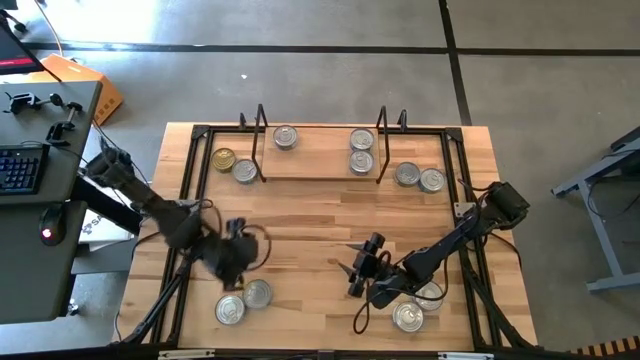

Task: Stack canned seafood by type on shelf
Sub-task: Put the yellow blue tuna can on the shelf

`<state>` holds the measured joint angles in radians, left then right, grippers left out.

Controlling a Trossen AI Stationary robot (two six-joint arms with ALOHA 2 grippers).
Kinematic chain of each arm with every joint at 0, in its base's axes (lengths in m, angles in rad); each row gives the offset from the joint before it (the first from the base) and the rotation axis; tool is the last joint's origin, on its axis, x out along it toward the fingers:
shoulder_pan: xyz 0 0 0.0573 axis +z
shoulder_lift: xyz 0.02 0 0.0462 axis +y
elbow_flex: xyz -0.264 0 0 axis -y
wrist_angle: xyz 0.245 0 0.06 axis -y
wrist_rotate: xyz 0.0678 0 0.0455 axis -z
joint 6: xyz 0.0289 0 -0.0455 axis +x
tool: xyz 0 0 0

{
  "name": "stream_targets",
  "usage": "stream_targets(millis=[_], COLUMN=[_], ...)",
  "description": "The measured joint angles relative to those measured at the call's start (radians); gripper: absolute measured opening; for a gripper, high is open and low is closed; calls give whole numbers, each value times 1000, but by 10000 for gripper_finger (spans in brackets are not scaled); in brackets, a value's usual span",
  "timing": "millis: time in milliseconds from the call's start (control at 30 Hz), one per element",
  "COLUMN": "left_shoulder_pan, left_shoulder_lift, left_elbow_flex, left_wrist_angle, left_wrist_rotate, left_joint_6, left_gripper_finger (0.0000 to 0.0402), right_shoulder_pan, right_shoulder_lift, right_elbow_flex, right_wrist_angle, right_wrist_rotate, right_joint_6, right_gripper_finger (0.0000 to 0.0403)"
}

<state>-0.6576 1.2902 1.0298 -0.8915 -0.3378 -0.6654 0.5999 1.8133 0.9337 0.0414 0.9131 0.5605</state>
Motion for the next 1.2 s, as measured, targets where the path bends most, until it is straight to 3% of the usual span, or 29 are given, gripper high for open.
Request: stream_targets(millis=[200, 367, 567, 700, 967, 1200], left_shoulder_pan=[-157, -173, -89, -47, 9, 118], left_shoulder_lift=[41, 106, 168, 190, 191, 195], left_elbow_flex=[-119, -254, -334, -336, -337, -341], left_wrist_angle=[99, 290, 552, 616, 610, 650], left_wrist_rotate=[5, 29, 153, 236, 223, 194], left_joint_6=[-290, -317, -137, -38, 118, 352], left_gripper_finger=[55, 55, 55, 55, 55, 55], right_shoulder_pan=[1, -1, -29, -50, -45, 52], right_shoulder_lift=[0, 0, 0, 0, 0, -14], right_elbow_flex=[0, 0, 0, 0, 0, 0], right_wrist_angle=[7, 7, 9, 10, 7, -125], right_wrist_rotate=[0, 5, 45, 38, 25, 62], right_joint_6=[0, -17, -41, -37, -37, 52], right_gripper_finger=[263, 263, 263, 263, 263, 263])
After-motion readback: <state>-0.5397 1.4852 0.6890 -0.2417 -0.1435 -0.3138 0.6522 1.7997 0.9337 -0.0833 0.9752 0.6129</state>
